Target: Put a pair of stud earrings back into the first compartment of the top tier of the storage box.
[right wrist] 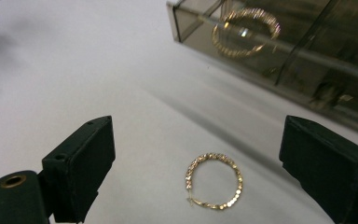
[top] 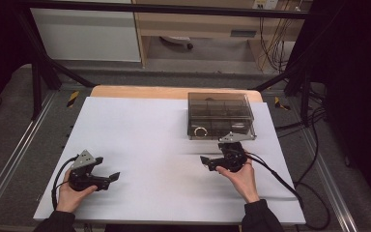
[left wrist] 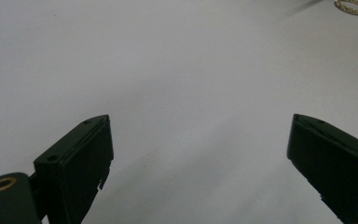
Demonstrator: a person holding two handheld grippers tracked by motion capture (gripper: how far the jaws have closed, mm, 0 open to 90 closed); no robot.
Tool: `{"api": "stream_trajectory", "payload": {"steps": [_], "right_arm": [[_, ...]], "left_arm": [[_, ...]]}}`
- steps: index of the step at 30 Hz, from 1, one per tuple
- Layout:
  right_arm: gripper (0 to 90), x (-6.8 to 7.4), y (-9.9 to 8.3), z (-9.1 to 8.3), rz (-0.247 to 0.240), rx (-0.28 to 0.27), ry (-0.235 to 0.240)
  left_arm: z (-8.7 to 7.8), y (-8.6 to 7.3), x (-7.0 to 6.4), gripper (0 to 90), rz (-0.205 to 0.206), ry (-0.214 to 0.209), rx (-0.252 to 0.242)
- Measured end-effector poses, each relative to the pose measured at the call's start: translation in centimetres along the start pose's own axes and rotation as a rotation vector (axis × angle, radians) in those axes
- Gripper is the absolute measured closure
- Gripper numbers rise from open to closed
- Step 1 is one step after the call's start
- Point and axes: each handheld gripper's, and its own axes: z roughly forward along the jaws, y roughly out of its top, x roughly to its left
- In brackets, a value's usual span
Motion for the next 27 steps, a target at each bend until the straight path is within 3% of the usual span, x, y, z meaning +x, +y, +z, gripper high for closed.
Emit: {"api": "stream_trajectory", "payload": {"steps": [5,9,14,20,27], "right_arm": [[16.7,0.4,-1.1,1.4,-0.004,0.043,0.01],[29.1,0.4,-1.9,2.2,-0.004,0.056,0.019],[48.8,0.2,-2.5,3.1,-0.002,0.098,-0.001],[66.3,0.2,-2.9,3.7,-0.018,0.125,-0.011],[77.3,0.3,-3.1,3.9,-0.027,0.134,-0.011]], "left_arm": [[0.0,0.0,0.0,6.5,0.001,0.0,-0.001],[0.0,0.0,0.0,6.6,0.001,-0.001,0.0],[0.0,0.0,0.0,6.5,0.002,0.0,-0.001],[0.0,0.0,0.0,6.6,0.001,-0.001,-0.002],[0.0,0.0,0.0,6.6,0.003,-0.001,-0.001]]}}
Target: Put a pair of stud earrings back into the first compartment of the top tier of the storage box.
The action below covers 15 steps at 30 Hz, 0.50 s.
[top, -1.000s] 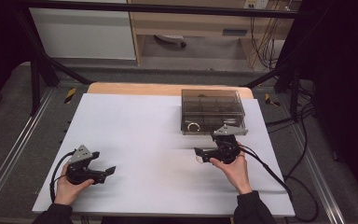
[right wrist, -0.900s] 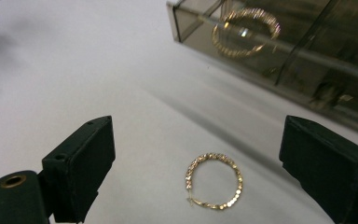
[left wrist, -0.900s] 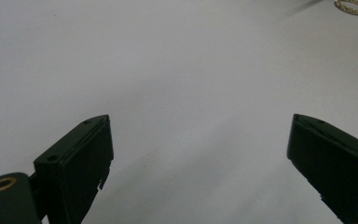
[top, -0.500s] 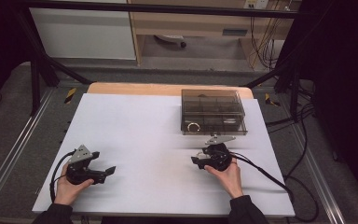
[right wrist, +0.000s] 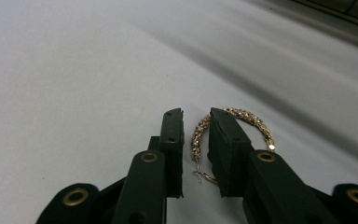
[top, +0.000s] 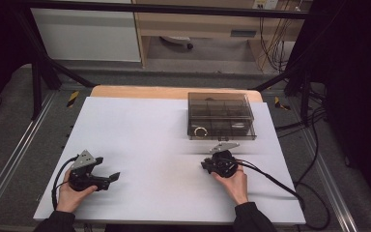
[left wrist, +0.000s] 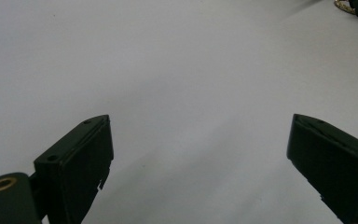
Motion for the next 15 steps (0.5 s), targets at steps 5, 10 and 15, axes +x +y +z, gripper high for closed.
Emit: {"api": "stream_trajectory", "payload": {"steps": [5,10,15], "right_arm": [[85.5,0.07,-0.07,0.02,-0.004,-0.002,-0.016],[86.4,0.08,-0.06,-0.03,0.002,0.002,-0.013],[86.6,0.14,0.03,-0.36,-0.004,-0.001,0.002]], "left_arm": [[-0.01,-0.01,0.02,6.6,-0.001,0.001,-0.001],[-0.02,0.0,0.01,6.6,0.0,0.001,-0.001],[-0.02,0.0,0.02,6.6,-0.001,0.001,-0.001]]}}
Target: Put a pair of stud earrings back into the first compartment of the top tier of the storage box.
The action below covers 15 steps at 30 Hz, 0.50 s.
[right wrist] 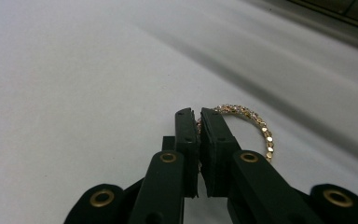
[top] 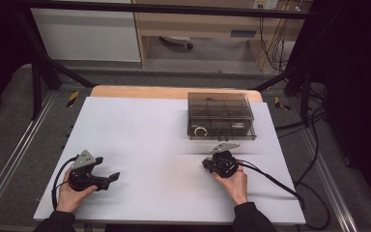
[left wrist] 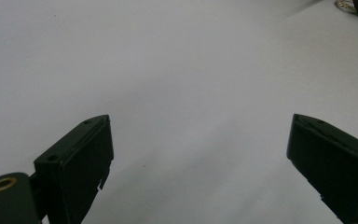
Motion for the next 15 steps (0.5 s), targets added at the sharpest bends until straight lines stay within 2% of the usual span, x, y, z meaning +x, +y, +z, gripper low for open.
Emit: {"api": "stream_trajectory", "payload": {"steps": [15], "right_arm": [[86.8,0.0,0.7,-2.2,-0.002,-0.044,0.023]], "left_arm": [[0.0,0.0,0.0,6.7,0.001,0.0,0.003]]}}
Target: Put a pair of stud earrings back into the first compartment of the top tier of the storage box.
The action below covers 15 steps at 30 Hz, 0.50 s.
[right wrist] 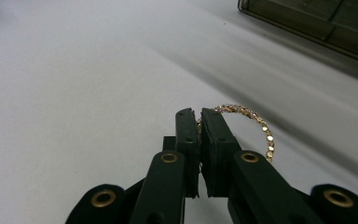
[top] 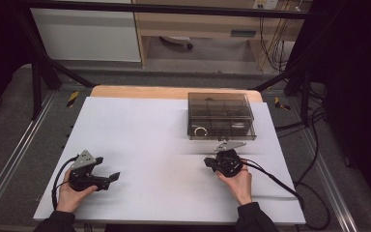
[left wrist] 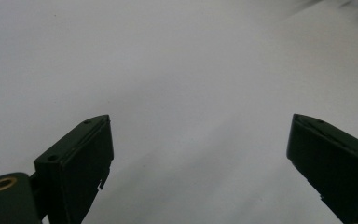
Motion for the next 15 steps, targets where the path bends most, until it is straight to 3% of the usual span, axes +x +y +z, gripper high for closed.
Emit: {"api": "stream_trajectory", "payload": {"steps": [15], "right_arm": [[86.8,-0.3,1.4,-3.1,0.0,-0.049,0.011]], "left_arm": [[0.1,0.0,0.0,6.7,-0.002,0.003,0.001]]}}
